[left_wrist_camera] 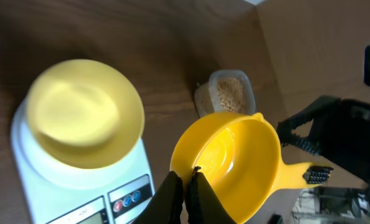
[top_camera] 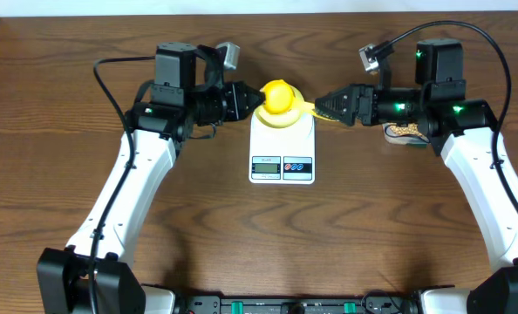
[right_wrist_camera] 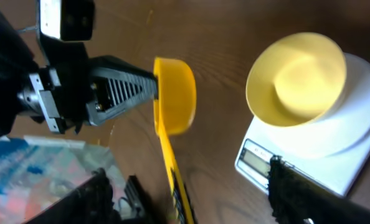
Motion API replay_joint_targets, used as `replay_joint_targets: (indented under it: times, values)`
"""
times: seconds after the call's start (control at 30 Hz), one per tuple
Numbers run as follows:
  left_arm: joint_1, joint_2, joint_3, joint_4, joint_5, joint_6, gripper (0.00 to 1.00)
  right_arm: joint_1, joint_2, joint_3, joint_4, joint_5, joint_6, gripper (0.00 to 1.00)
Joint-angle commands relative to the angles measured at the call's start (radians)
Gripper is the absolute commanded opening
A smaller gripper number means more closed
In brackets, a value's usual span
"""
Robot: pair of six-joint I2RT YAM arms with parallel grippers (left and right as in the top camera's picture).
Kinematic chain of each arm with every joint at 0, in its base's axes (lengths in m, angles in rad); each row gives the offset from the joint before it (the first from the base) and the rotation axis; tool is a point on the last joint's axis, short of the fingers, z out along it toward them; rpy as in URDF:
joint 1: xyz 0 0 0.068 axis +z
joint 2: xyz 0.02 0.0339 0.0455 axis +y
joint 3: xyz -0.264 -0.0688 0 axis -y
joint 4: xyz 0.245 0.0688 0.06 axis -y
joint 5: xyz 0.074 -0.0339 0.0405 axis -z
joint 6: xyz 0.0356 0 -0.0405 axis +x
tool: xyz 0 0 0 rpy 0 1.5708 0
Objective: Scoop item into bowl and weigh 50g on scale
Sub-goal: 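Carry the scoop over the scale toward the right gripper, then grasp the scoop handle with the right gripper, release with left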
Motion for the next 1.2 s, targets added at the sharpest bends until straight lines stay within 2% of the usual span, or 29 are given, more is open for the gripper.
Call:
replay_joint_targets:
  times: [0.0,0.1,0.4,0.6,0.87,1.17]
  values:
    - [-0.014,-0.021,0.022,0.003,0.021,-0.012,0.07,0.004,-0.004,0.019,0.003,-0.029,0.012,0.61]
    - [-0.014,-0.021,0.022,0.01,0.019,-0.012,0.07,0.004,-0.004,0.019,0.003,-0.029,0.013,0.49]
    - [-0.014,-0.021,0.022,0.038,0.019,-0.012,0.07,0.006,-0.004,0.019,0.002,-0.055,0.016,0.45]
    - [-0.014,-0.021,0.022,0.04,0.015,-0.012,0.07,0.023,-0.004,0.019,0.002,-0.055,0.016,0.33]
    - [-0.014,-0.021,0.022,0.061,0.011,-0.012,0.07,0.031,-0.004,0.019,-0.006,-0.055,0.016,0.33]
    - [-0.014,-0.021,0.022,0.061,-0.004,-0.012,0.07,0.031,-0.004,0.019,-0.009,-0.054,0.016,0.23]
